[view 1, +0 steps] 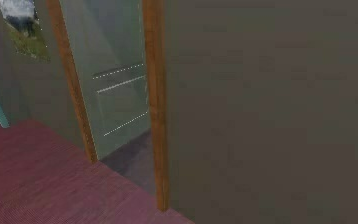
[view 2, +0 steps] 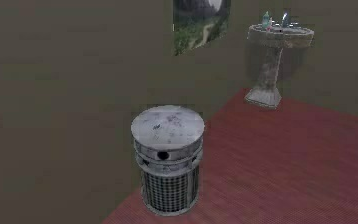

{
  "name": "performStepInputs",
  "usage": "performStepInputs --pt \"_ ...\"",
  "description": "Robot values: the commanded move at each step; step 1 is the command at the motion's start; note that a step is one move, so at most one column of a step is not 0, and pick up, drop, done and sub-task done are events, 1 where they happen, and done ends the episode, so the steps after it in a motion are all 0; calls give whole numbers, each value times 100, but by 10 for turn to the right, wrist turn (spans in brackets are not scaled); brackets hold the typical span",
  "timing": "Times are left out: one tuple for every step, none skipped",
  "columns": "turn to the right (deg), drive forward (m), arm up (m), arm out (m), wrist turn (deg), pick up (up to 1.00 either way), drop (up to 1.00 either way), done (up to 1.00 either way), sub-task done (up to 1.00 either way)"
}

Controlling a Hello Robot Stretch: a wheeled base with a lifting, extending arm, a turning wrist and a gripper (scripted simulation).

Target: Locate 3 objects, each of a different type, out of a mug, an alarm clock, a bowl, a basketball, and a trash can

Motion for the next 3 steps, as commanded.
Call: performStepInputs --pt "-90 0 0 0 0 0 0 0 0" --pt "0 25 0 0 0 0 0 0 0" --pt "-240 0 0 0 0 0 0 0 0"
